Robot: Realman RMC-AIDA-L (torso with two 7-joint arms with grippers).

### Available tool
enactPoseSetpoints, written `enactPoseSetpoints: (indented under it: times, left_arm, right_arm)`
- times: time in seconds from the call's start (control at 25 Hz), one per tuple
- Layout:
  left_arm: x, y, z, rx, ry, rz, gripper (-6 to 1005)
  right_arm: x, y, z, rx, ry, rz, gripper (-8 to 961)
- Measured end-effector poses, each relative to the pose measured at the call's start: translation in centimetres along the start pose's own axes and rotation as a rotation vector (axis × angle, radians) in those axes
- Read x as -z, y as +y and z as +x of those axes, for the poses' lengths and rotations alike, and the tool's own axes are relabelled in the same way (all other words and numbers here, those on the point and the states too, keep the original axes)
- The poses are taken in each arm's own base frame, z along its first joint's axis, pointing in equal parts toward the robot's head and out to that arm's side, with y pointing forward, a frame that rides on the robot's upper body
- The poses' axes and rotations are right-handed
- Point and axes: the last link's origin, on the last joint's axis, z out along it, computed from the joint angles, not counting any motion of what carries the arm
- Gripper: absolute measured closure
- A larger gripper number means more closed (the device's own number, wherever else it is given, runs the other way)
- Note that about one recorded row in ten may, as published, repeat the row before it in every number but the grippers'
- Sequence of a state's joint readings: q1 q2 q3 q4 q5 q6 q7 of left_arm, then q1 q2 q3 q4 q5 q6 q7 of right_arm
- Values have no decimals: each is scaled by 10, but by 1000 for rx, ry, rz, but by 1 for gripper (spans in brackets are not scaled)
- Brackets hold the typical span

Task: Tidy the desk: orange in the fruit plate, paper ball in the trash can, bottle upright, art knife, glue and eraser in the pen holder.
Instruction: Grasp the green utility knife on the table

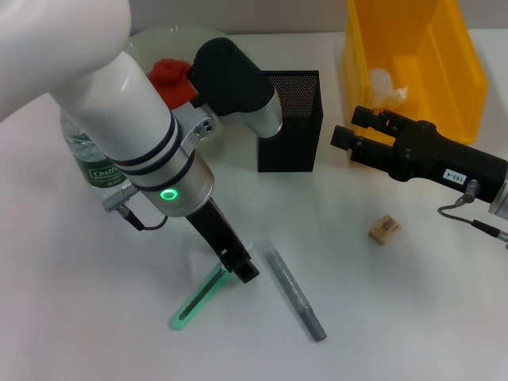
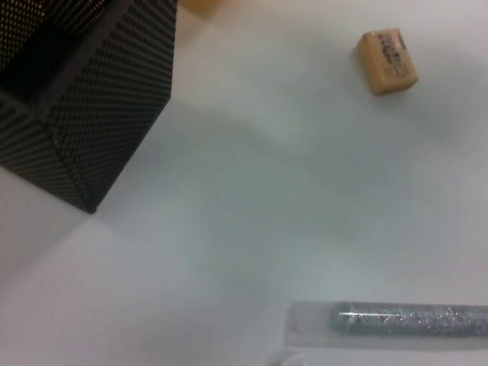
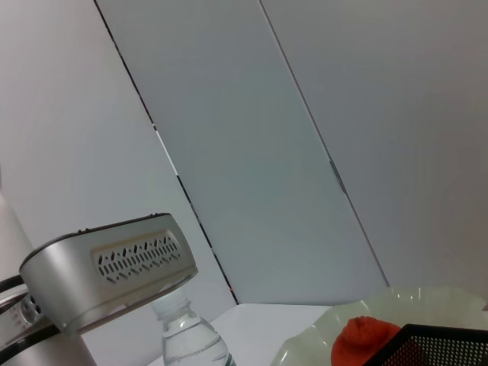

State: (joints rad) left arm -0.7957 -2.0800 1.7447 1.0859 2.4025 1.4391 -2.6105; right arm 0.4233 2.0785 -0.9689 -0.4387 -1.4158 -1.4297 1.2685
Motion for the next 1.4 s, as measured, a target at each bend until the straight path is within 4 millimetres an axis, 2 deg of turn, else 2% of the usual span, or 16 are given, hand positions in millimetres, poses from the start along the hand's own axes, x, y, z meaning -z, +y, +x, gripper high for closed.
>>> enactPoseSetpoints:
  times: [0.16, 0.24, 1.4]
  left_arm:
    - [-1, -1, 0, 4, 6, 3, 337]
    - [-2, -2, 0, 6, 12, 7, 507]
    - [-8, -9, -6, 6, 19, 27, 524]
  right_arm:
    - [0, 0, 0, 0, -1, 1, 225]
    - [0, 0, 0, 0, -2, 1, 226]
    - [0, 1, 0, 0, 2, -5, 225]
